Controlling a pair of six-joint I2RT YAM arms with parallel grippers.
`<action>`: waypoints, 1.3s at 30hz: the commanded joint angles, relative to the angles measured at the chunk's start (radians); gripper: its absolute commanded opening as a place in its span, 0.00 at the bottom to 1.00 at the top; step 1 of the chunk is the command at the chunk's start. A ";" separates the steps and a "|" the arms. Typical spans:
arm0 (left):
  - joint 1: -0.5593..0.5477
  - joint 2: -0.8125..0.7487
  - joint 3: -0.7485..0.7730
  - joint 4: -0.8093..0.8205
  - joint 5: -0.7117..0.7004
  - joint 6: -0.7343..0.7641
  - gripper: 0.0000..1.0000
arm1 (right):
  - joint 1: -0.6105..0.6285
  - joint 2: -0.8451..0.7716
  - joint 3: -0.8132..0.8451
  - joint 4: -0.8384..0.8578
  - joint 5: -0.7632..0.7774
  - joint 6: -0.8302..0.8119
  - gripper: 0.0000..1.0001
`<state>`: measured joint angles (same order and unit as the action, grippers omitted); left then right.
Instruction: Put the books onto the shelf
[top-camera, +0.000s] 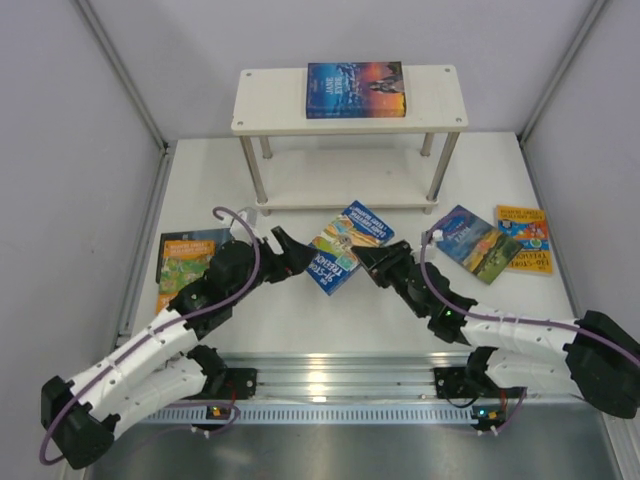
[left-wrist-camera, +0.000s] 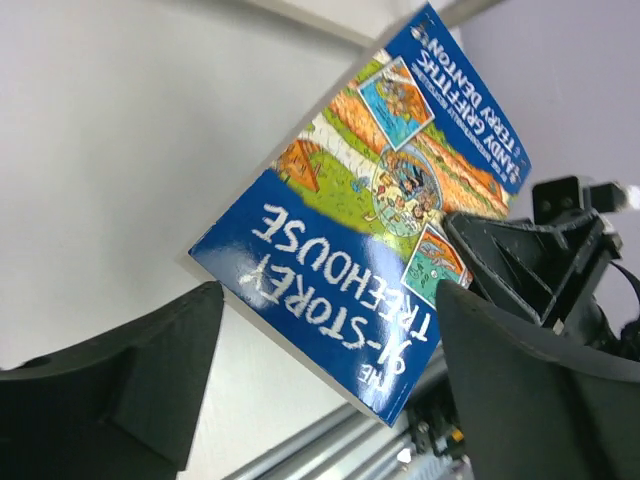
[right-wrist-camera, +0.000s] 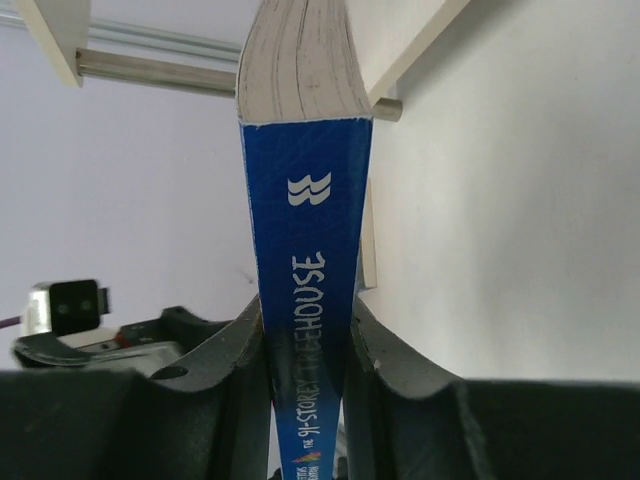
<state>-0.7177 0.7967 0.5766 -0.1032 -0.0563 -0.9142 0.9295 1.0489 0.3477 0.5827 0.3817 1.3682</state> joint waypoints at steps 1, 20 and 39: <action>0.004 -0.024 0.142 -0.174 -0.178 0.089 0.94 | 0.019 0.051 0.111 0.106 0.114 -0.044 0.00; 0.004 -0.313 0.241 -0.498 -0.226 0.161 0.99 | -0.147 0.608 0.597 0.377 0.327 -0.135 0.00; 0.004 -0.402 0.281 -0.613 -0.263 0.184 0.99 | -0.267 0.872 0.904 -0.103 0.321 0.153 0.40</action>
<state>-0.7151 0.4053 0.8173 -0.6930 -0.2897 -0.7544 0.6689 1.9736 1.1408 0.5961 0.7273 1.4776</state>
